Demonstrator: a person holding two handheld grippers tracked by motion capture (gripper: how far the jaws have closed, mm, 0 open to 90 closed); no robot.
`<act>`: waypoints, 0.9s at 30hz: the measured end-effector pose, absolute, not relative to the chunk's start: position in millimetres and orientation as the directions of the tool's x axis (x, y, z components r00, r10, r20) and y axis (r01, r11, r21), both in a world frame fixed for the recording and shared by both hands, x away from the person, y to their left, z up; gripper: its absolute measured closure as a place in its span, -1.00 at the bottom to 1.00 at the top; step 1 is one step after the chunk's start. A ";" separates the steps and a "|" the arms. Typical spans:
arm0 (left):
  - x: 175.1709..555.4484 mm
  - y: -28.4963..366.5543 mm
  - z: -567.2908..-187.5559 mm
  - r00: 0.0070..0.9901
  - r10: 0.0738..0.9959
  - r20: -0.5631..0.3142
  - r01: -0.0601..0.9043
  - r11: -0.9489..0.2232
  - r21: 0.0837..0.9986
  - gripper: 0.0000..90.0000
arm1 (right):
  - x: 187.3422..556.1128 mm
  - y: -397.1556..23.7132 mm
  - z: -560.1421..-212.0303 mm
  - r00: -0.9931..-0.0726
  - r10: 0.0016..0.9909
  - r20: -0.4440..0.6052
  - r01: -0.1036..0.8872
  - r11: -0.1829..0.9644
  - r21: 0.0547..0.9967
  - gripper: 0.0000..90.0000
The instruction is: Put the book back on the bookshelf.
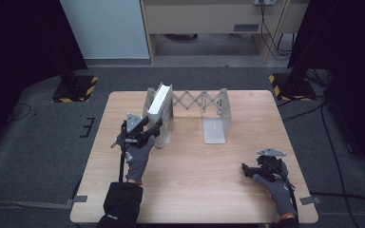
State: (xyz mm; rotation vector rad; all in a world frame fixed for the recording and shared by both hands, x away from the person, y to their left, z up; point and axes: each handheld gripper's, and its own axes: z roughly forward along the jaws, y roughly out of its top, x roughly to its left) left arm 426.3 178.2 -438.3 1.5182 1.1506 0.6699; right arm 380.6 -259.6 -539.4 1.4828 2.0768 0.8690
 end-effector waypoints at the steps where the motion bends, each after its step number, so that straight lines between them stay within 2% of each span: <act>1: 426.3 178.2 -438.3 0.377 0.913 -0.156 0.315 0.032 0.948 0.00 | 380.6 -259.6 -539.4 -0.327 0.945 0.005 0.667 0.227 0.710 -0.95; 5: 428.1 174.0 -441.8 0.390 0.904 -0.173 0.312 0.046 0.949 -0.05 | 380.3 -259.5 -539.2 -0.328 0.945 0.006 0.668 0.228 0.708 -0.94; 9: 424.8 173.3 -455.8 0.391 0.908 -0.153 0.359 0.003 0.933 -0.10 | 380.3 -259.6 -539.2 -0.328 0.945 0.006 0.668 0.228 0.708 -0.94; 15: 429.7 169.5 -462.0 0.360 0.919 -0.159 0.383 0.010 0.924 -0.04 | 380.3 -259.5 -539.2 -0.328 0.945 0.005 0.668 0.229 0.709 -0.94; 27: 440.9 158.4 -462.8 0.385 0.910 -0.154 0.378 -0.003 0.926 -0.13 | 380.3 -259.5 -539.2 -0.328 0.945 0.005 0.667 0.229 0.709 -0.94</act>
